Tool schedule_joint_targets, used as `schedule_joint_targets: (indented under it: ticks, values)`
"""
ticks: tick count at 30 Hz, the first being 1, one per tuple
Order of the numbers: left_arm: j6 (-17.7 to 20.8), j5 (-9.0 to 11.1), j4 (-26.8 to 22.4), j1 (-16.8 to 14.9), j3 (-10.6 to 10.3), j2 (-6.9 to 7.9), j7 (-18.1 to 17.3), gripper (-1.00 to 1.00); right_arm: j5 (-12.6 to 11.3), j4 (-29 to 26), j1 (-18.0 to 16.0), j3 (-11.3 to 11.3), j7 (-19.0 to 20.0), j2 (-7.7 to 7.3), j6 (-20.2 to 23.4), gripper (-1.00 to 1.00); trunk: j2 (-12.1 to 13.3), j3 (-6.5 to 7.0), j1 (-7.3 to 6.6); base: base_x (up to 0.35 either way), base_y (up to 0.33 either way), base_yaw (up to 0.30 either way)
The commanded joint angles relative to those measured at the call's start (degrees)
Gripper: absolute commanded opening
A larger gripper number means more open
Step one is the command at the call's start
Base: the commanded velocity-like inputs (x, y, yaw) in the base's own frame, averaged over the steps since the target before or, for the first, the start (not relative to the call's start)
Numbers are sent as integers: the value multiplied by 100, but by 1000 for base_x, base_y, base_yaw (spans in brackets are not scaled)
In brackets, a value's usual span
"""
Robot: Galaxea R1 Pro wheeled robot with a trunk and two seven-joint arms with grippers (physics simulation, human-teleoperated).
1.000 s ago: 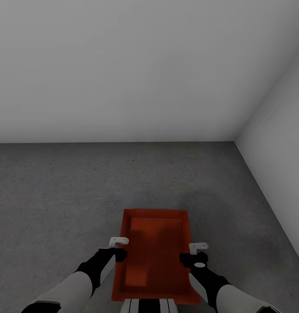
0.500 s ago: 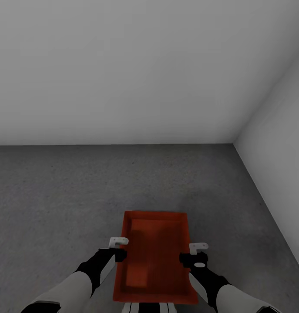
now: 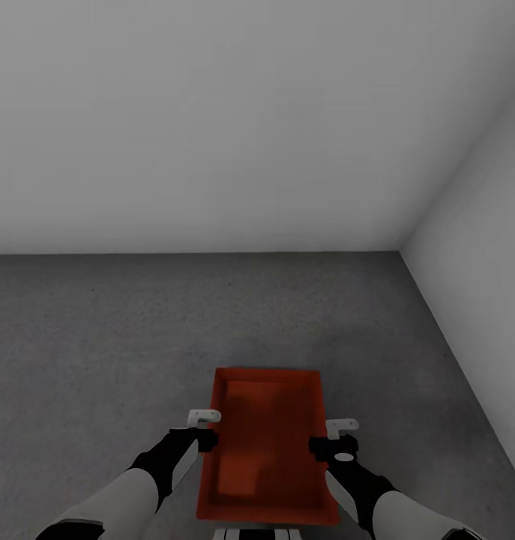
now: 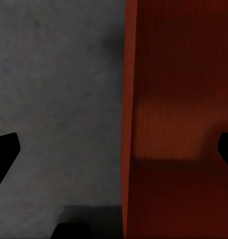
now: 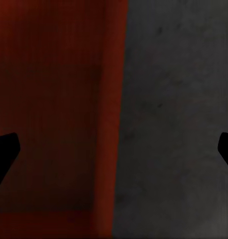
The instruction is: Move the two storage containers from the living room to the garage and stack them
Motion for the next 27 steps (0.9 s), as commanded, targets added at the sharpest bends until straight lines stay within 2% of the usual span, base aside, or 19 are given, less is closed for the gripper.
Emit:
schedule_joint_targets:
  ticks: [1, 15, 27]
  values:
    - [34, 2, -11, 1, -7, -1, 20, 100, -61, 2, -3, 47, -26, -1, -19, 100, 40, 15, -23, 0, 0, 0]
    - [21, 2, -11, 1, -10, -1, 20, 100, -74, 2, -3, 41, -41, 7, -22, 100, 602, 270, -331, 0, 0, 0]
    - [23, 2, -11, 0, -10, -1, 20, 100, -85, 2, -3, 25, -96, 16, -26, 100, 1083, 577, -594, 0, 0, 0]
